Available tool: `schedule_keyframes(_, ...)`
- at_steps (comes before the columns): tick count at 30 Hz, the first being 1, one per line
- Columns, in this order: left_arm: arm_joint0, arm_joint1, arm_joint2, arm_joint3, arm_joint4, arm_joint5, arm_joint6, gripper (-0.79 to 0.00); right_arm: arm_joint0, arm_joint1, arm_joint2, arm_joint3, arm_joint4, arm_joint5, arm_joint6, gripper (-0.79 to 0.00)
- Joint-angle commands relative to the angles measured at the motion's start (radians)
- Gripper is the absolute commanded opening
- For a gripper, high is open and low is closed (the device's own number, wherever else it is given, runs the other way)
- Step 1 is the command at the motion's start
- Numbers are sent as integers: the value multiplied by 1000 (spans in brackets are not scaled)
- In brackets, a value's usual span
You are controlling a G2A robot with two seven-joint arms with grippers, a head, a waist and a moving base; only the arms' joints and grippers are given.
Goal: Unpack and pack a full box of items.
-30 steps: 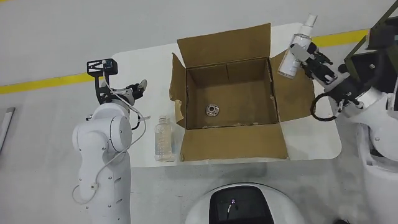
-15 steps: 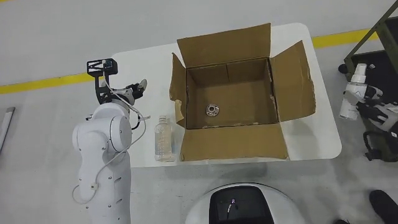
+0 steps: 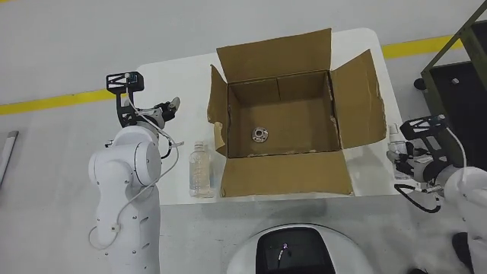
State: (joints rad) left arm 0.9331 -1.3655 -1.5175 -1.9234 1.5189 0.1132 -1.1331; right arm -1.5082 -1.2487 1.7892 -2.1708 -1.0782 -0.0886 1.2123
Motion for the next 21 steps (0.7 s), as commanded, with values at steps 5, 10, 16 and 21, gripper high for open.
schedule_keyframes(5, 0, 0, 0, 0, 0, 0, 0, 0, 13, 3, -61, 58, -39, 20, -14, -785)
schedule_keyframes(10, 0, 0, 0, 0, 0, 0, 0, 0, 26, 5, -81, 100, -50, 42, -24, -785)
schedule_keyframes(16, 0, 0, 0, 0, 0, 0, 0, 0, 47, 9, -105, 151, -63, 48, -42, -763)
schedule_keyframes(21, 0, 0, 0, 0, 0, 0, 0, 0, 76, 11, -134, 198, -69, 58, -59, -711)
